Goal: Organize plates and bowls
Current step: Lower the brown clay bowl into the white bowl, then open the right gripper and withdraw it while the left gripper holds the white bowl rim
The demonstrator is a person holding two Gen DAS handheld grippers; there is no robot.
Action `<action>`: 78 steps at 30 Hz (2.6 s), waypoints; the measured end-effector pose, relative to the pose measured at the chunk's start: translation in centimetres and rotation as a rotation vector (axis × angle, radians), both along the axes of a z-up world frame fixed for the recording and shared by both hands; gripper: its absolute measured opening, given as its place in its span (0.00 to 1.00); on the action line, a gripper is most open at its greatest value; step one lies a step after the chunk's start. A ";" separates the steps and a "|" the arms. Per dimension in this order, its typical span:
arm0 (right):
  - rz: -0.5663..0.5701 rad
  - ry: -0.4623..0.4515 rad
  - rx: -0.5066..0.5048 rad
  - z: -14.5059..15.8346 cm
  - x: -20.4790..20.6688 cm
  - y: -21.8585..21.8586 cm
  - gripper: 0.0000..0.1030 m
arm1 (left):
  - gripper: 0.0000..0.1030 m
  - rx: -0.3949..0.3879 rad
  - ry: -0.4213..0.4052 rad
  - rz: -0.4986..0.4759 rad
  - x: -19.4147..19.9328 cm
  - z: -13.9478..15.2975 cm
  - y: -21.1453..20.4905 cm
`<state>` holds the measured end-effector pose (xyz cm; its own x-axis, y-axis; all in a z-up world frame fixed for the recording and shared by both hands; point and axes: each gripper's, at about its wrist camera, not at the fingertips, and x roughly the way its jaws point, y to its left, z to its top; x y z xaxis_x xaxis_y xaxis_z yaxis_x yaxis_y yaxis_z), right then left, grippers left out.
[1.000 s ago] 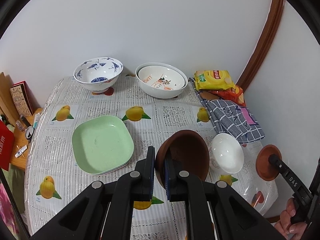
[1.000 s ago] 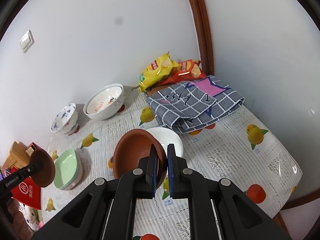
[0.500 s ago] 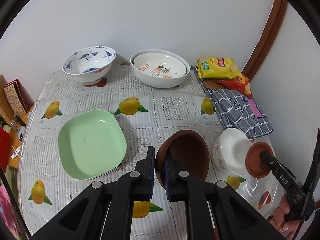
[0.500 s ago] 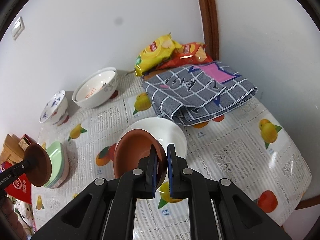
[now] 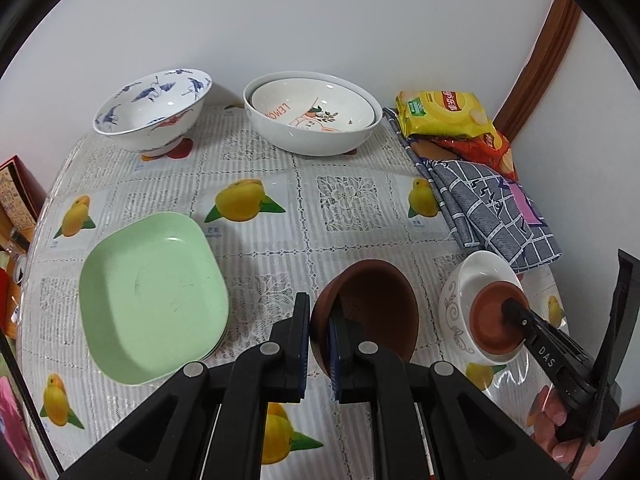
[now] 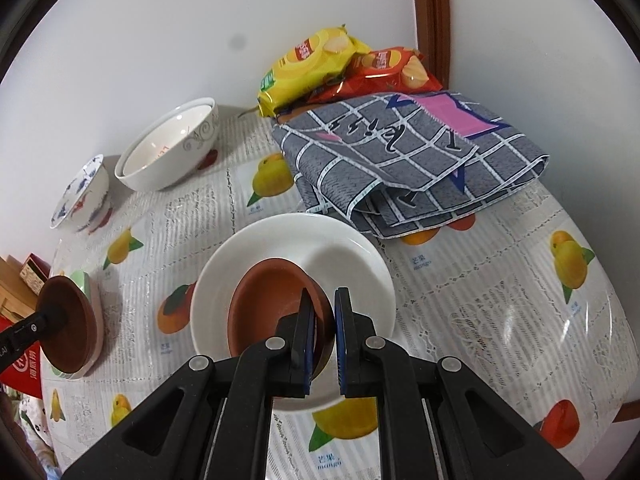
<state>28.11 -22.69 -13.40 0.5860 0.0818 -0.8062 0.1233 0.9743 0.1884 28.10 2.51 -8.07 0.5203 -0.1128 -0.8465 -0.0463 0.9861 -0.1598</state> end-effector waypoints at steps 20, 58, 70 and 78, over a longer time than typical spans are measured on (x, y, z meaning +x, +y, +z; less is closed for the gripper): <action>0.031 0.061 -0.025 -1.9 2.1 0.8 0.09 | 0.08 -0.025 0.018 -0.030 1.1 -1.3 -1.0; 0.058 0.050 -0.258 -1.8 2.7 2.8 0.37 | 0.09 -0.036 0.014 -0.022 0.6 -1.0 -0.7; 0.040 -0.045 -0.130 2.1 -1.3 -1.3 0.42 | 0.09 -0.052 -0.008 -0.090 -0.5 0.6 -4.9; -0.033 -0.095 -0.125 3.5 -4.5 -6.1 0.45 | 0.09 -0.071 -0.022 -0.160 -0.2 0.9 -9.2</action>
<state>23.61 -28.75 -9.90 0.6608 -0.0368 -0.7496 0.1433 0.9866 0.0778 27.93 -6.73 -7.20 0.5097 -0.2550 -0.8217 0.1146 0.9667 -0.2288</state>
